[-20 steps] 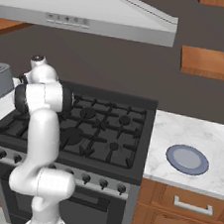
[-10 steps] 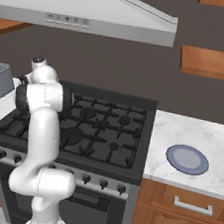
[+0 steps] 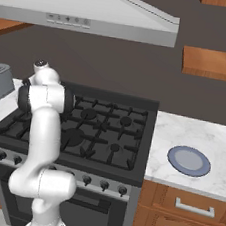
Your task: Pick up the butter stick and place it in the pan. Then turn on the burner for the pan.
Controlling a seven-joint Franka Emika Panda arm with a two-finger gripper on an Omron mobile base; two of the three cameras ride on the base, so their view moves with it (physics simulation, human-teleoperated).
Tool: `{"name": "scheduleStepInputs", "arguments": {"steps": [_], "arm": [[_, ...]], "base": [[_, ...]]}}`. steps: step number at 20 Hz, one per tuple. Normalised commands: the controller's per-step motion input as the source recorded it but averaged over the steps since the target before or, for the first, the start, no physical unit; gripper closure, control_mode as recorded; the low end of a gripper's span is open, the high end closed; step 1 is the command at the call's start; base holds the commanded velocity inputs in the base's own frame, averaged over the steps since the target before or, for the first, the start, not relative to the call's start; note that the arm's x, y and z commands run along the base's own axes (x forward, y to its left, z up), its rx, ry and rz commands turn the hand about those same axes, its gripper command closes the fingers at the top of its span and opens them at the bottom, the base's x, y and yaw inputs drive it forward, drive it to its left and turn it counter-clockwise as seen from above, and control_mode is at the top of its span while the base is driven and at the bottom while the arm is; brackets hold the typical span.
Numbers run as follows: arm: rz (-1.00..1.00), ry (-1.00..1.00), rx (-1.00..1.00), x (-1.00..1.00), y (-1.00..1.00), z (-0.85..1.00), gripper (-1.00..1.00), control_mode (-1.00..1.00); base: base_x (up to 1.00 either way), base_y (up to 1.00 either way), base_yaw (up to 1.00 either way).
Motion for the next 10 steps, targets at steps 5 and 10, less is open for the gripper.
{"name": "scheduleStepInputs", "arguments": {"steps": [5,10], "arm": [[0.0,0.0,0.0,0.29,0.1,-0.16,-1.0,-1.0],[0.0,0.0,0.0,0.27,0.09,-0.07,-1.0,-1.0]], "base": [[0.0,0.0,0.0],[0.0,0.0,0.0]]}}
